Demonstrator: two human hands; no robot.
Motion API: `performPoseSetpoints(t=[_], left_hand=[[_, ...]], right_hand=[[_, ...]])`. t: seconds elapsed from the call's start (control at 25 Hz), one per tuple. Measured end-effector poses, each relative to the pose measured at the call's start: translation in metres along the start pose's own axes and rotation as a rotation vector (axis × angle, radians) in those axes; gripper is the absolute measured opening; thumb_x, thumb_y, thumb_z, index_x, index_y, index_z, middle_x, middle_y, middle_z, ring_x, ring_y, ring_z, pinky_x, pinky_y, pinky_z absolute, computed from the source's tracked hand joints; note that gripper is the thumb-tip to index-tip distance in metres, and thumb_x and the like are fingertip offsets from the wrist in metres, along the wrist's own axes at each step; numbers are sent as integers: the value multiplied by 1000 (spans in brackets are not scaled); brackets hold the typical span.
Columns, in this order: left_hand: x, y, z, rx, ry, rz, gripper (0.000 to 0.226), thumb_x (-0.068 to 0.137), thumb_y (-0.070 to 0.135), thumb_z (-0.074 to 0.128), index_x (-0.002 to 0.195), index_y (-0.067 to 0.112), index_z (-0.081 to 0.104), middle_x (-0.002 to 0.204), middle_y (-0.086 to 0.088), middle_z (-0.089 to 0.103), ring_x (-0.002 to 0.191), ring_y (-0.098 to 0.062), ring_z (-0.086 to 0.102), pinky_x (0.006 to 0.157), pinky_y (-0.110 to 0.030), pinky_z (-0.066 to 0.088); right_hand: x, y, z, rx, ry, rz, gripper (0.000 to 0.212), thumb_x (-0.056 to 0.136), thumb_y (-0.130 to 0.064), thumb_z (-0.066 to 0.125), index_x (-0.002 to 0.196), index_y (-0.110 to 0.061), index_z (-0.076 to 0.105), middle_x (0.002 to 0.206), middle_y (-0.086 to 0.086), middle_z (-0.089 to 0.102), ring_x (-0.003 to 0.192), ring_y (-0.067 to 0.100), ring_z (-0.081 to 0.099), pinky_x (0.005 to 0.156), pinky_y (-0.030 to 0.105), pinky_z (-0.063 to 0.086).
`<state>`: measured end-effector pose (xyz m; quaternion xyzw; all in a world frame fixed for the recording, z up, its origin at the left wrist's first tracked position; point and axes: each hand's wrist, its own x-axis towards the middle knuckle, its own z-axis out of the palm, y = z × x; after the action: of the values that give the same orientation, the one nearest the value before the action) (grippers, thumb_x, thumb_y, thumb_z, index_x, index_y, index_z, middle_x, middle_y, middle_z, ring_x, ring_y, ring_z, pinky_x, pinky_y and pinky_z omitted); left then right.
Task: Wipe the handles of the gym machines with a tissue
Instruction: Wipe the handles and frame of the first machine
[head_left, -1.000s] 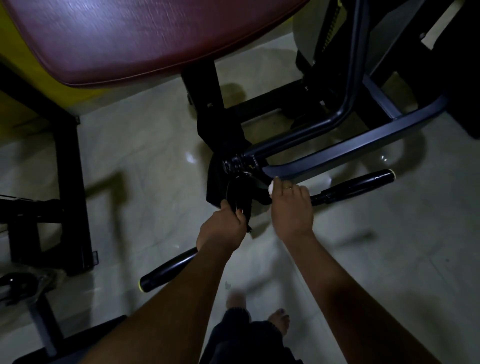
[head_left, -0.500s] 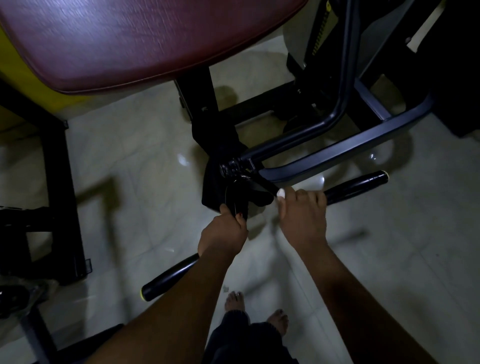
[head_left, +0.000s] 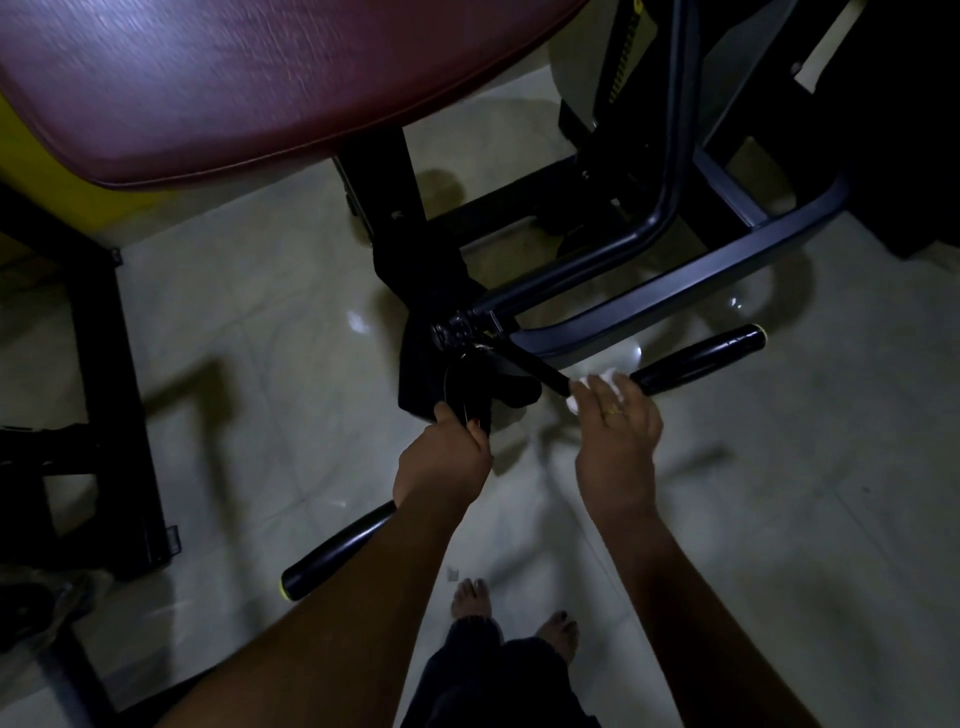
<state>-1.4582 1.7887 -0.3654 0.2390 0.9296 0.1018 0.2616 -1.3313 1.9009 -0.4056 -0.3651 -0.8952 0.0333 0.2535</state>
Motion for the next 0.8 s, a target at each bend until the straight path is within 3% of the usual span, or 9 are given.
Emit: performPoseSetpoints(t=[0.12, 0.28, 0.36, 0.44, 0.56, 0.64, 0.68, 0.76, 0.8], left_hand=[[0, 0, -1, 4, -2, 5, 44, 102, 36, 31, 132, 5, 36, 101, -18, 65, 88, -35, 64, 72, -39, 49], [-1, 0, 2, -10, 6, -2, 43, 101, 37, 31, 130, 5, 36, 96, -17, 65, 85, -36, 64, 70, -38, 49], [0, -1, 3, -6, 11, -10, 43, 101, 37, 31, 129, 5, 37, 94, -17, 65, 83, -35, 64, 67, -37, 47], [1, -2, 5, -3, 27, -9, 45, 100, 37, 31, 131, 4, 36, 94, -16, 65, 82, -35, 64, 66, -37, 47], [-2, -2, 7, 58, 59, 29, 60, 100, 38, 30, 149, 5, 18, 115, -17, 61, 95, -33, 62, 72, -38, 47], [-3, -4, 9, 208, 100, 138, 64, 100, 37, 31, 154, 15, 5, 143, -17, 41, 121, -34, 49, 89, -44, 45], [-3, -4, 9, 291, 127, 217, 65, 100, 34, 34, 155, 20, 2, 155, -15, 24, 136, -34, 33, 102, -49, 38], [0, 3, 9, 336, 169, 404, 73, 94, 24, 47, 154, 29, 5, 162, -8, 2, 149, -31, 3, 115, -53, 18], [2, 11, 11, 308, 171, 511, 78, 90, 18, 51, 154, 30, 8, 163, -6, 0, 150, -28, -2, 116, -52, 15]], right_hand=[[7, 16, 2, -26, -55, -141, 44, 84, -5, 37, 117, -8, 66, 117, 10, 65, 115, 35, 55, 95, 42, 35], [-6, 35, -2, -8, 56, 80, 42, 89, -5, 38, 120, 0, 65, 124, 19, 62, 104, 37, 55, 92, 35, 39], [-6, 14, 5, -36, 79, 55, 39, 84, 0, 45, 117, 5, 64, 123, 22, 62, 101, 34, 49, 90, 37, 42], [-3, -1, 8, -21, 11, -38, 40, 78, 6, 59, 118, 7, 62, 123, 24, 61, 100, 37, 54, 88, 41, 50], [-1, 10, 1, 35, 4, -6, 37, 86, -1, 51, 121, 4, 62, 126, 19, 61, 105, 34, 55, 93, 39, 49], [-6, 7, -4, 95, 70, 163, 42, 91, -7, 38, 126, 3, 59, 131, 17, 58, 111, 29, 47, 97, 36, 47], [-7, 0, -4, 135, 103, 237, 43, 92, -8, 35, 127, 4, 58, 133, 18, 56, 114, 29, 45, 101, 33, 44], [-8, -18, -1, 201, 169, 348, 40, 94, -7, 38, 126, 7, 58, 133, 20, 54, 118, 29, 43, 108, 22, 33], [-6, -27, -1, 246, 207, 402, 37, 95, -7, 41, 125, 7, 58, 133, 21, 55, 119, 29, 44, 108, 16, 28]])
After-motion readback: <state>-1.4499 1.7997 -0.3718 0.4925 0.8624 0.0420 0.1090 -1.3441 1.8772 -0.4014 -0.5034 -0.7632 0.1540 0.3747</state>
